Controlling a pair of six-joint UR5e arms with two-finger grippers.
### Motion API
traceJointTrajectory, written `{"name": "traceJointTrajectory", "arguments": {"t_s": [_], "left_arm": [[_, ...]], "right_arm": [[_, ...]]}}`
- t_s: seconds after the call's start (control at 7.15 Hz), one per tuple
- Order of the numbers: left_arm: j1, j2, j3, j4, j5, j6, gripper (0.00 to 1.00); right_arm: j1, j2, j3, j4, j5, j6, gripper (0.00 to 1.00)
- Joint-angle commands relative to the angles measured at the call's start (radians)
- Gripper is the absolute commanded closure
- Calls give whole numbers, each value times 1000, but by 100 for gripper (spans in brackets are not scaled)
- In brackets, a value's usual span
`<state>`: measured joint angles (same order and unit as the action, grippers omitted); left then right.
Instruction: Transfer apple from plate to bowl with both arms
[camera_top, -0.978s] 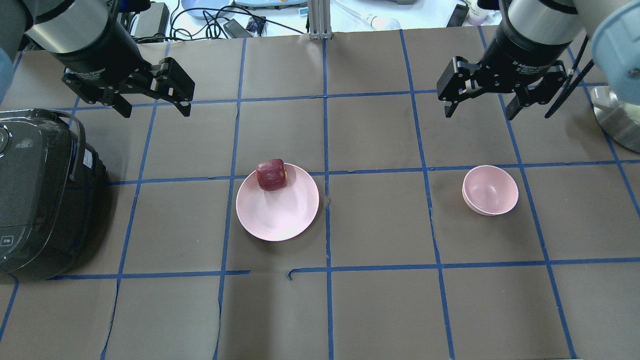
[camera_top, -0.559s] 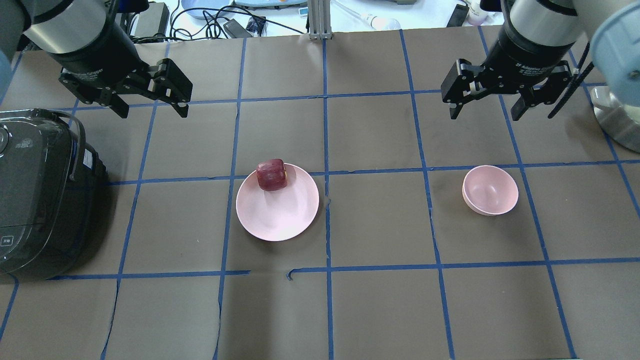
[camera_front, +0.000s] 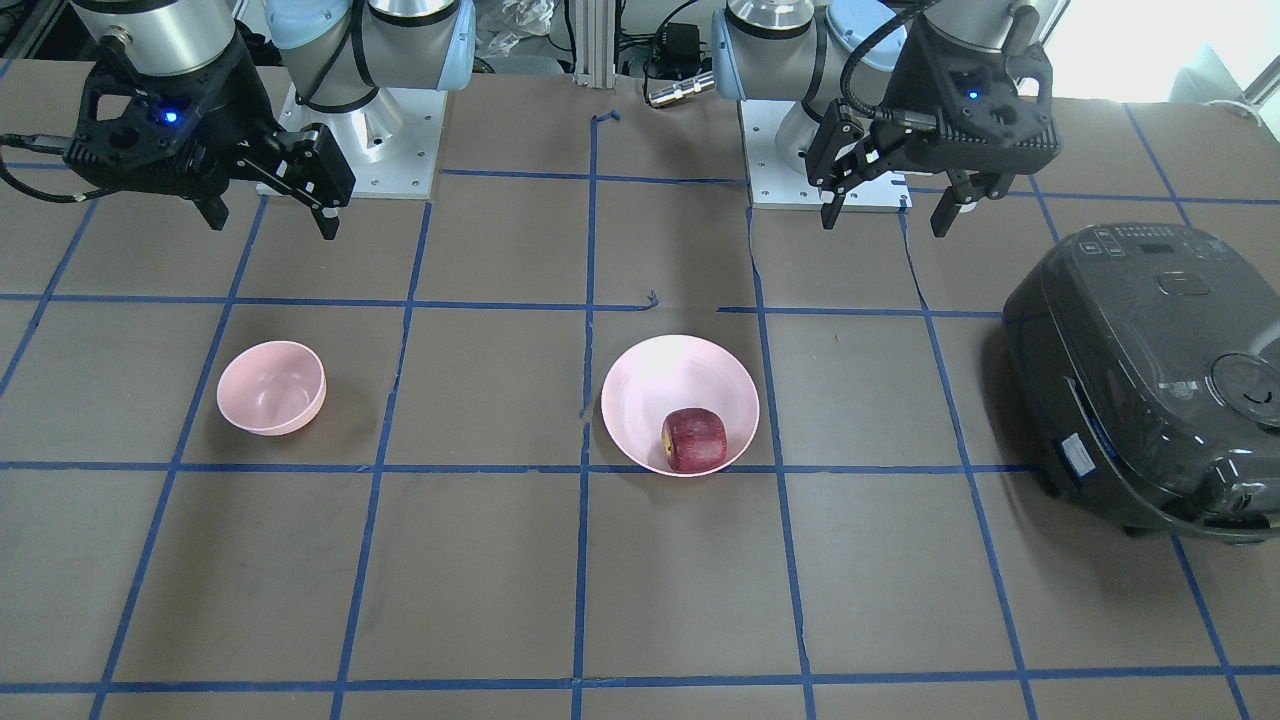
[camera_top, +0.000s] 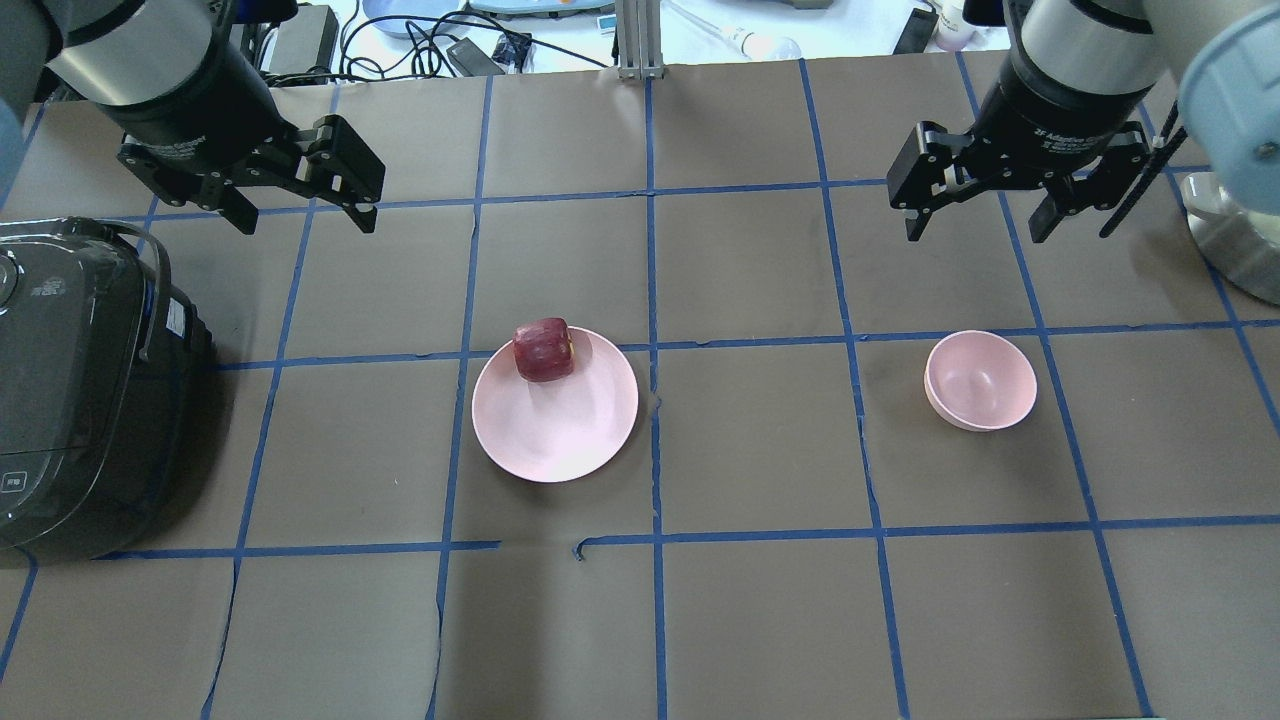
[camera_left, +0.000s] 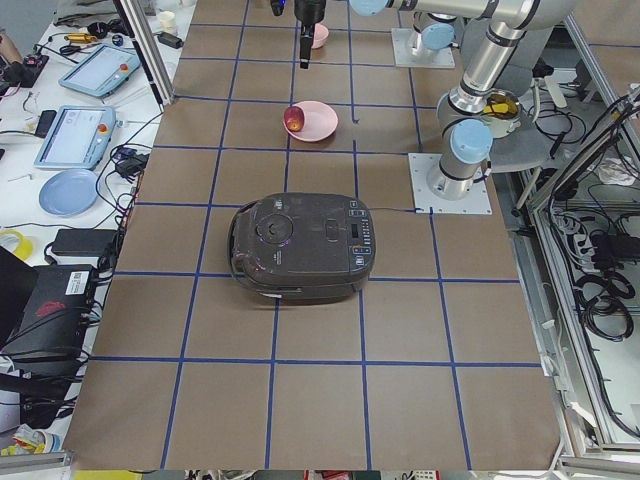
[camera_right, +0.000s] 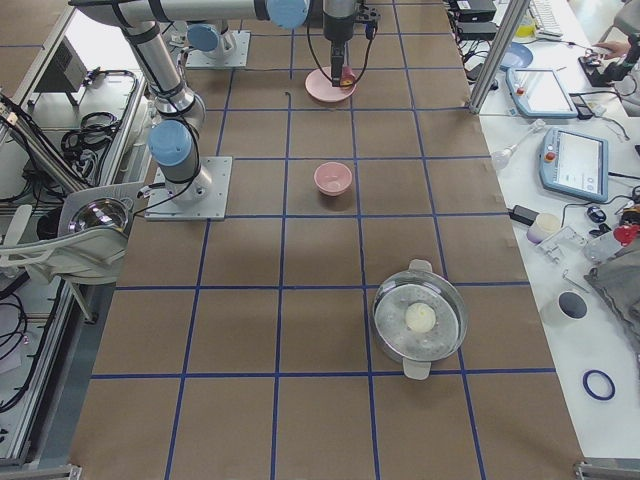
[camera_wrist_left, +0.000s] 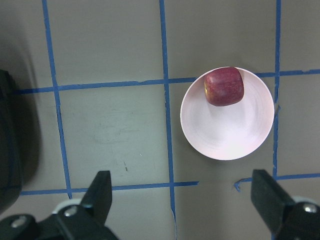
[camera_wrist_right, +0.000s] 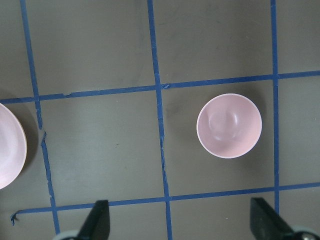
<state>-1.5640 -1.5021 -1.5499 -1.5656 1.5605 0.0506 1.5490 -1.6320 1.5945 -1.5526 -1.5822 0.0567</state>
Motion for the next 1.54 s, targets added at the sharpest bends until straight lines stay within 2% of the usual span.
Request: {"name": "traceJointTrajectory", "arguments": {"t_s": [0.0, 1.4], "left_arm": [[2, 0, 1, 1, 0, 0, 0], [13, -23, 28, -1, 1, -3, 0]], "right_arm": [[0, 1, 1, 2, 4, 0, 0], [-1, -3, -2, 23, -1, -5, 0]]}}
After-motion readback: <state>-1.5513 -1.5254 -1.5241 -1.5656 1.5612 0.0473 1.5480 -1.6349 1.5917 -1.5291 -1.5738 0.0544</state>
